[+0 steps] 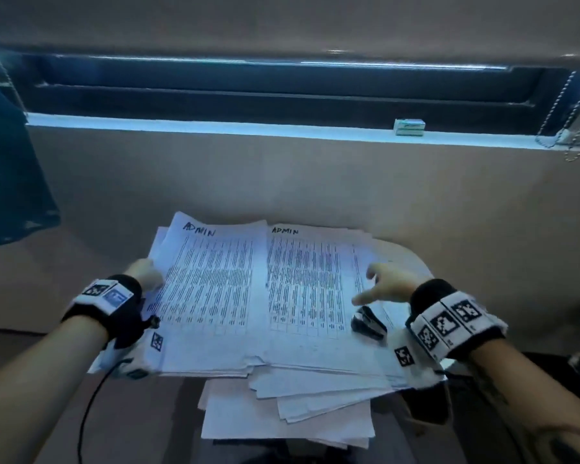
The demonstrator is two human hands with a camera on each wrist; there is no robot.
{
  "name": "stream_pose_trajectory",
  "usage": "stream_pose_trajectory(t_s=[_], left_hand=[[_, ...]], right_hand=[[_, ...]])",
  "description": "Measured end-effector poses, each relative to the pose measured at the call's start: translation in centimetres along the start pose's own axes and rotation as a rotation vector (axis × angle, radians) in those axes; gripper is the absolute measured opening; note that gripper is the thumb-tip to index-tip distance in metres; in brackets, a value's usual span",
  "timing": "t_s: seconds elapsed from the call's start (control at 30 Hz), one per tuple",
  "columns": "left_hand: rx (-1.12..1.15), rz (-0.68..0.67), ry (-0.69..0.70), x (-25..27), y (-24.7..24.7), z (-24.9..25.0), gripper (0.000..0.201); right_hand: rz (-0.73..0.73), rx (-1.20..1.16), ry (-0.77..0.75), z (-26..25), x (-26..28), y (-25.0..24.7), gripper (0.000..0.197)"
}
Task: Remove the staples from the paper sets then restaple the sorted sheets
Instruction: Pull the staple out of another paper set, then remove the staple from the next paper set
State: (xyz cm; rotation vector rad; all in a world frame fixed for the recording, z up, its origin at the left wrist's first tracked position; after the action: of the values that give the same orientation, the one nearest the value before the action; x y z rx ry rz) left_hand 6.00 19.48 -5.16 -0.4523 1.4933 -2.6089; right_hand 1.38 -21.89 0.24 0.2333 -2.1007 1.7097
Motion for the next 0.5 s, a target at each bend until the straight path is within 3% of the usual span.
stream_pose_trajectory(t_s=[0.1,0.2,0.27,0.37,0.5], left_hand=[[-0.188,0.028,-0.043,1.1,0.0,1.8,0.043],[-0.343,0.105,0.025,2.7,-0.3,6.1,0.063],[-0.431,0.094,0.152,2.8,0.4,9.7,0.057],[-0.407,-0.039,0.374,2.3,3.6,16.1,0.045],[-0.471,-0.268,0.414,-1.3,9.6,22.0,0.015]], right_hand=[[-0.127,0.225,-0.002,1.3,0.3,2.9,0.072],[-0.100,0.231,-0.029,1.6,0.3,4.8,0.054],[-0.063,0.243,-0.019,1.7,0.1,5.3,0.041],[-0.105,0.133,0.002,1.9,-0.1,5.2,0.041],[-0.153,-0.309,-0.039,1.0,0.5,4.5,0.031]])
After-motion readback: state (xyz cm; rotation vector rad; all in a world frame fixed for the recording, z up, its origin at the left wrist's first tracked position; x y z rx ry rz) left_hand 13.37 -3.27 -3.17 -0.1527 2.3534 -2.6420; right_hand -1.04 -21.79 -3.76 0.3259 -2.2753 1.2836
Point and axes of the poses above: each hand's wrist, its own x-axis away from the middle knuckle, its own y-axis out of the palm, z = x × y, the point moved 2 cm from there along -x, towards the middle knuckle, and after that the axes turned 12 degrees about y, right-handed, at the moved point
